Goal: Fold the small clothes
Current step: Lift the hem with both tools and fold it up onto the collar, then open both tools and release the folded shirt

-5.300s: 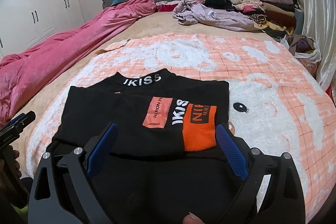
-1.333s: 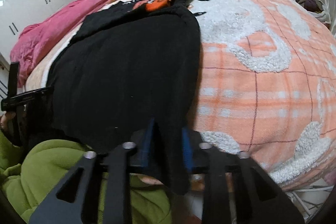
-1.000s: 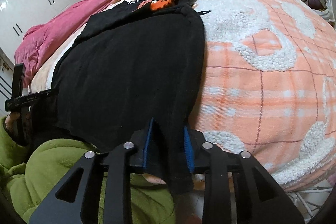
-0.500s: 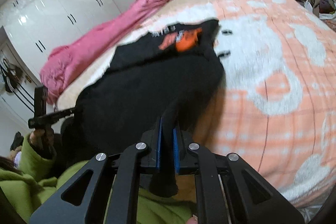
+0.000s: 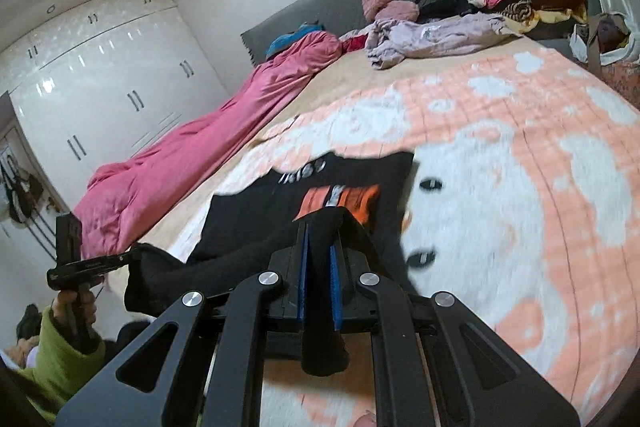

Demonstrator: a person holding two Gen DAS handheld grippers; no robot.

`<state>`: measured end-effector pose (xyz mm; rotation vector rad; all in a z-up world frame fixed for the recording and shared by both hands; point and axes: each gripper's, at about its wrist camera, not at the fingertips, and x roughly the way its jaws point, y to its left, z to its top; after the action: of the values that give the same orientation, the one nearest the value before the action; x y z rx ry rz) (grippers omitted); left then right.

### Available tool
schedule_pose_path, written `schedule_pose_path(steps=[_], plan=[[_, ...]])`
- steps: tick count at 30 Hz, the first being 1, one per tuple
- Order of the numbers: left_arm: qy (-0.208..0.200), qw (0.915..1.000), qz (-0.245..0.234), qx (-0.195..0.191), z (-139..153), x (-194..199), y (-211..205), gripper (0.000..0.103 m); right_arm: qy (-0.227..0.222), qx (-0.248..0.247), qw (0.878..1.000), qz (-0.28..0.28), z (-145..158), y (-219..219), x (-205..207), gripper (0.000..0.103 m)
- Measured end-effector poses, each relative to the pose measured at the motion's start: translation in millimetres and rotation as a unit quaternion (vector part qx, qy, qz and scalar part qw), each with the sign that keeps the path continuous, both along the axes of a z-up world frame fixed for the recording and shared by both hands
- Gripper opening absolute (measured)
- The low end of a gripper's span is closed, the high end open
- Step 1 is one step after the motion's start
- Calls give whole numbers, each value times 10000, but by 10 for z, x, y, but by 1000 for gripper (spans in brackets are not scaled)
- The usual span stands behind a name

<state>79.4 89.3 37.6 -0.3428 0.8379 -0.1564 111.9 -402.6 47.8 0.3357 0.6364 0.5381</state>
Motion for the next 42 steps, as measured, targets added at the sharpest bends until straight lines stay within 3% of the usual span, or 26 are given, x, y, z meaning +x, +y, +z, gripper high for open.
schedule_pose_path(steps=[6,12,19,23,26,27,30,31,32,33,42], plan=[[151,9998,146,-44,-46,489,67,5,-103,-254,9993,-251,0,57,417,8],[474,9985,274,-36,-282,896,93,5,355,-516,9966,-526,-294,153,883,8],[474,9980,310,-279,-380,1053,164,10,904,-617,9901,-882,-671,176,1190,10],[267,9981,289,-481,-349,1004,213,16,934,-500,9905,-879,-717,175,1195,25],[174,9983,356,-417,-340,970,226,28,898,-505,9911,-847,-722,201,1183,32],[123,9985,408,-336,-330,957,235,37,879,-544,9910,-849,-711,216,1167,33],[-54,9985,473,-255,-281,901,275,38,832,-552,9916,-825,-695,237,1154,40],[-100,9985,507,-193,-263,878,285,38,816,-609,9911,-856,-683,245,1151,46],[-181,9983,536,-103,-232,838,288,38,789,-666,9906,-897,-667,245,1145,61],[-232,9982,548,-56,-212,818,295,38,729,-752,9896,-986,-649,242,1133,66],[-373,9977,513,233,-211,473,313,47,340,-882,9888,-1157,-422,154,905,74]])
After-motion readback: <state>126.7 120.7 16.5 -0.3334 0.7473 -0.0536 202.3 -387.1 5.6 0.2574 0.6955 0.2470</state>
